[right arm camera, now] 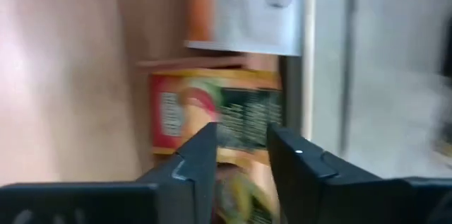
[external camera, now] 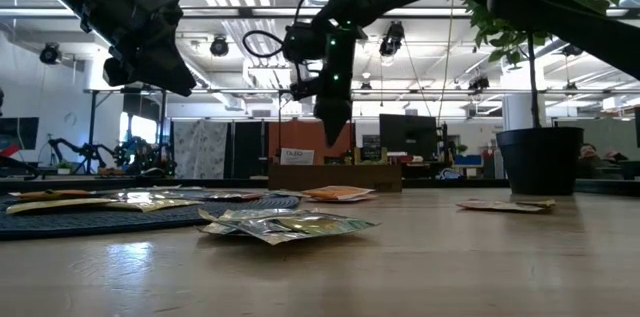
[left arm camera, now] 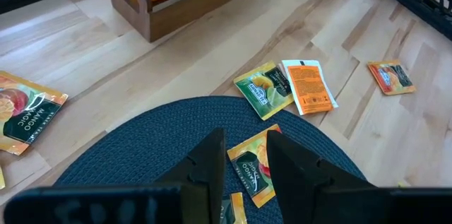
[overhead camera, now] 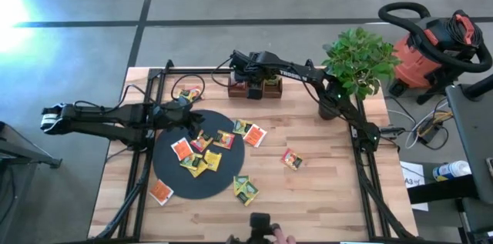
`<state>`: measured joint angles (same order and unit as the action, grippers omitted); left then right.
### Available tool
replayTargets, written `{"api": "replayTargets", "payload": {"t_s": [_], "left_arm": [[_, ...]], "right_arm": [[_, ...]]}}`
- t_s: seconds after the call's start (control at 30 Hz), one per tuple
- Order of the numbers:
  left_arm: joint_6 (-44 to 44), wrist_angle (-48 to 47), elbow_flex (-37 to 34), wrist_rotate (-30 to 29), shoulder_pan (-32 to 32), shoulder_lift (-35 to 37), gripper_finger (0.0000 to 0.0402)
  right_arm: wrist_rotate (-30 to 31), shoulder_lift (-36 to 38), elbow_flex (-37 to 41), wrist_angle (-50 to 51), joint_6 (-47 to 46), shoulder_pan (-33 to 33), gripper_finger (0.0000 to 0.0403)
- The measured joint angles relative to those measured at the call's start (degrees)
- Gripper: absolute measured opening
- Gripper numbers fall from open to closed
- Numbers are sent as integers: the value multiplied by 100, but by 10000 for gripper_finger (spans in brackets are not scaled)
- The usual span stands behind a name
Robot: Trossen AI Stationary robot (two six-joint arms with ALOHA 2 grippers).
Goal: Pick & Place Tea
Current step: Put the green tea bag into the right section of the wooden organizer
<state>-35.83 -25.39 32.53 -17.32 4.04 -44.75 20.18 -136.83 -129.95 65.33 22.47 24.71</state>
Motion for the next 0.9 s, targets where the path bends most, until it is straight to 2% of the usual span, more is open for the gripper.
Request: {"api": "replayTargets", "payload": {"t_s": [0.1, 0.27, 0.37, 0.5, 0.6, 0.77, 0.9], "left_arm": [[0, 0, 0, 0, 1, 0, 101], [9, 2, 0, -39, 2, 0, 101], [50, 23, 0, -43, 2, 0, 101], [183, 142, 0, -43, 1, 0, 101], [333, 229, 0, -43, 2, -2, 101], [467, 295, 0, -42, 2, -32, 101], [546, 343, 0, -8, 2, -148, 101]], "right_arm": [[547, 129, 0, -19, -1, -26, 152], [584, 526, -172, -188, -148, -133, 161], [-56, 872, -279, -429, -435, -216, 156], [-1604, 1295, -306, -640, -1035, -342, 146], [-2196, 1374, -304, -425, -1536, -537, 139], [-2432, 1327, -254, 567, -1896, -1008, 131], [-1992, 1304, 53, 946, -2034, -1412, 125]]}}
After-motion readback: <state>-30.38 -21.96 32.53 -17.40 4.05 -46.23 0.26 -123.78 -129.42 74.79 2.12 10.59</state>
